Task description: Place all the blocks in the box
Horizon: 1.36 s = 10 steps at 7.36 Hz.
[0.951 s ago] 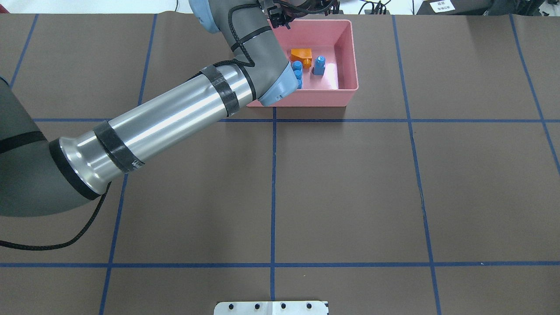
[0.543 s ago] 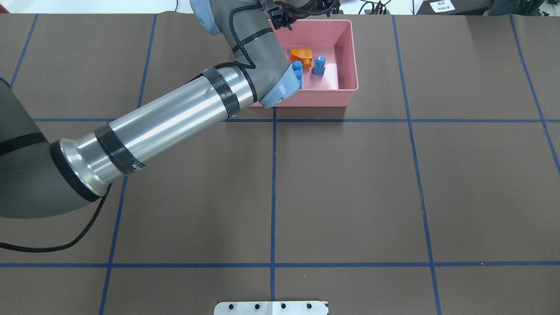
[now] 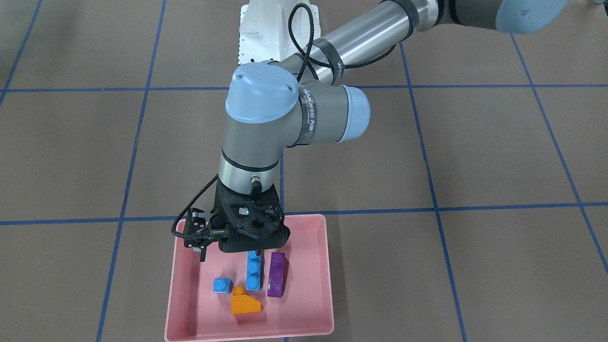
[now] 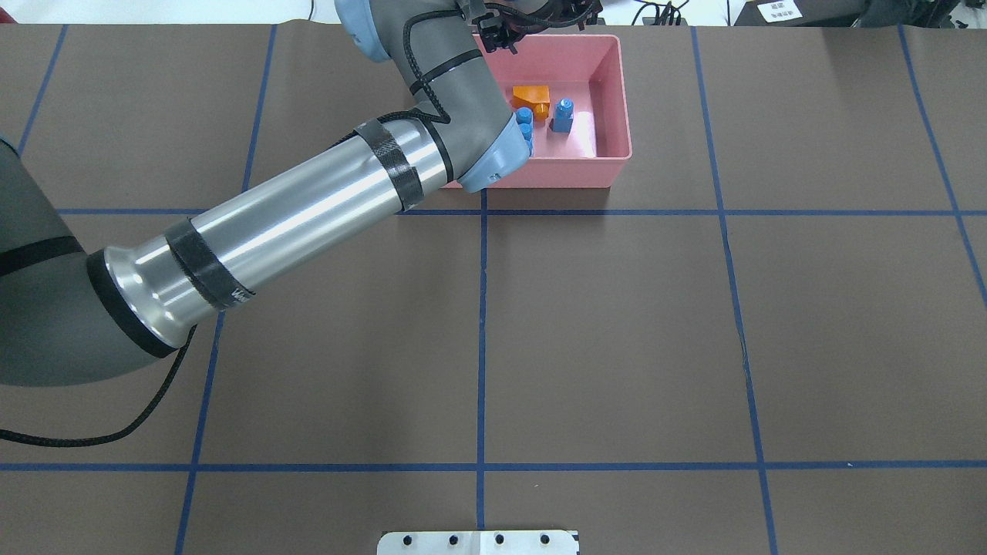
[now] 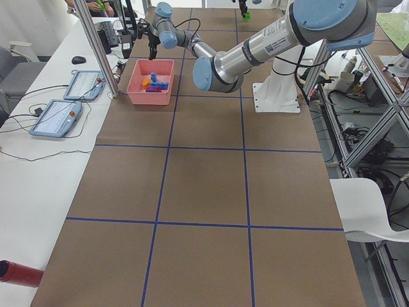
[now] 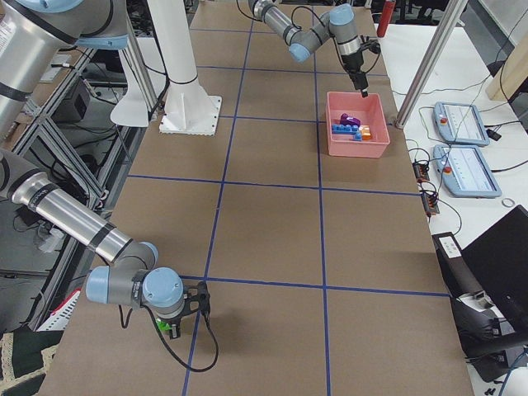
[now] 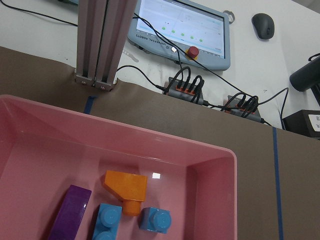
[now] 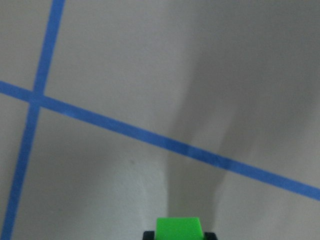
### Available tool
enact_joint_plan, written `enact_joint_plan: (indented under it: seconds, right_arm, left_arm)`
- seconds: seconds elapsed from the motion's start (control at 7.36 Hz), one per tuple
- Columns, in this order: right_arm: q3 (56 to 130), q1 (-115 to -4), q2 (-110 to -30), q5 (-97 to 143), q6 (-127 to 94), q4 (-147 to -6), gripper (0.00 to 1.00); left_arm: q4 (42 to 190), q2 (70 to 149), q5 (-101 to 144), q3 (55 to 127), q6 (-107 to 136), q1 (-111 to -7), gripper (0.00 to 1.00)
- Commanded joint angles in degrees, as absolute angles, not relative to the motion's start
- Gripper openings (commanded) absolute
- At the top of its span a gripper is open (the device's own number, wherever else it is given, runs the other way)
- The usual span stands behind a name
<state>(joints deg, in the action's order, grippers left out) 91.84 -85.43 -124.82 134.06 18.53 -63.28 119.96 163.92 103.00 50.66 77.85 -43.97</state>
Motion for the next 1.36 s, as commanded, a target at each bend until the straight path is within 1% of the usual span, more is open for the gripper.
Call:
enact_joint_plan:
  seconds: [0.0, 0.14, 0.27, 0.54, 0.68, 0.82, 0.95, 1.09, 1.22]
  right_arm:
    - [105.15, -85.78, -123.24, 134.12, 19.24, -79.89, 0.0]
    - [107.12, -87.78, -118.09, 134.12, 19.34, -86.77, 0.0]
    - [107.31, -89.11, -112.56, 134.12, 19.34, -91.53, 0.0]
    - [107.31, -89.73, -101.13, 133.95, 18.2, -100.76, 0.0]
    - [106.36, -89.65, -94.37, 133.77, 17.32, -105.33, 0.0]
    - [105.65, -89.65, -87.96, 133.94, 11.31, -107.12, 0.0]
    - [104.86, -88.34, -83.54, 134.12, 4.46, -106.79, 0.0]
    - [104.59, -86.85, -79.06, 134.82, 0.13, -106.79, 0.0]
    - [103.81, -82.92, -74.05, 135.0, -7.05, -106.61, 0.0]
  left_arm:
    - [118.31, 155.72, 104.49, 61.27, 77.26, -44.21, 1.0]
    - [111.25, 150.17, 109.2, 71.09, 76.73, -45.17, 1.0]
    - [103.61, 145.77, 109.77, 80.15, 74.29, -45.61, 1.0]
    - [92.5, 135.49, 109.78, 94.59, 62.55, -45.79, 1.0]
    - [90.9, 129.87, 109.78, 98.05, 58.05, -46.92, 1.0]
    - [90.88, 123.29, 109.86, 100.61, 51.83, -48.15, 1.0]
    - [91.4, 116.78, 110.12, 102.55, 47.5, -49.64, 1.0]
    - [92.36, 112.63, 110.04, 102.57, 45.11, -50.7, 1.0]
    - [92.72, 109.8, 110.04, 101.87, 41.96, -51.67, 1.0]
